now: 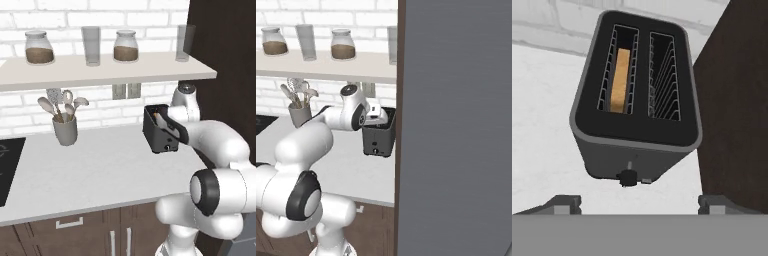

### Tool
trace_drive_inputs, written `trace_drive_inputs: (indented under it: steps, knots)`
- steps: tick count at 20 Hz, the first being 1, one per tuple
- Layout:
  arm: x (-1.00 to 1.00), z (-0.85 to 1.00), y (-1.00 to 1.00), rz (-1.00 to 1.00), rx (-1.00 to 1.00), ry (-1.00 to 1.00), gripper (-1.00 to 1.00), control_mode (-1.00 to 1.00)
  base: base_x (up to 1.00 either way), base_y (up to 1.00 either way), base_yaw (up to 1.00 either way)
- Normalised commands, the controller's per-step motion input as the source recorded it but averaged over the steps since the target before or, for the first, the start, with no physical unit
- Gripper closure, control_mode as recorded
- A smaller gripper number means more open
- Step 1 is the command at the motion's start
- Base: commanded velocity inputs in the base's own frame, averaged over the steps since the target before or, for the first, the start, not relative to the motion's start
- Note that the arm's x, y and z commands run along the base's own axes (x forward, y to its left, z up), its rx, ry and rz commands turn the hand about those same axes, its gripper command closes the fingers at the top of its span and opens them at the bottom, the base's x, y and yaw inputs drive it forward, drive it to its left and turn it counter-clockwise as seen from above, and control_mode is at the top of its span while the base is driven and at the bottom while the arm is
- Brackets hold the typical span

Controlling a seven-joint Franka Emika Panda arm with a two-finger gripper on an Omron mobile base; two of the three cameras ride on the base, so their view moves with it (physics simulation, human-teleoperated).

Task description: Start the toaster. Once the lever pops up, take the bread to the plate on the dining counter.

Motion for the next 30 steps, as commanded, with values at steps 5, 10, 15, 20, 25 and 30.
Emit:
trace_drive_inputs:
  steps: [5, 10, 15, 20, 25, 30]
  knots:
    - [-0.07, 0.00, 0.04, 0.02, 0.05, -0.13, -1.00, -1.00, 0.00, 0.00, 0.00]
    - [0.00, 0.00, 0.12, 0.00, 0.05, -0.07, -1.00, -1.00, 0.00, 0.00, 0.00]
    - [0.00, 0.00, 0.31, 0.00, 0.08, -0.02, -1.00, -1.00, 0.00, 0.00, 0.00]
    - [0.00, 0.00, 0.13, 0.00, 0.05, -0.01, -1.00, -1.00, 0.00, 0.00, 0.00]
    - [0.00, 0.00, 0.08, 0.00, 0.00, 0.00, -1.00, -1.00, 0.00, 0.00, 0.00]
    - [0.06, 0.00, 0.02, -0.06, 0.00, 0.00, -1.00, -1.00, 0.00, 0.00, 0.00]
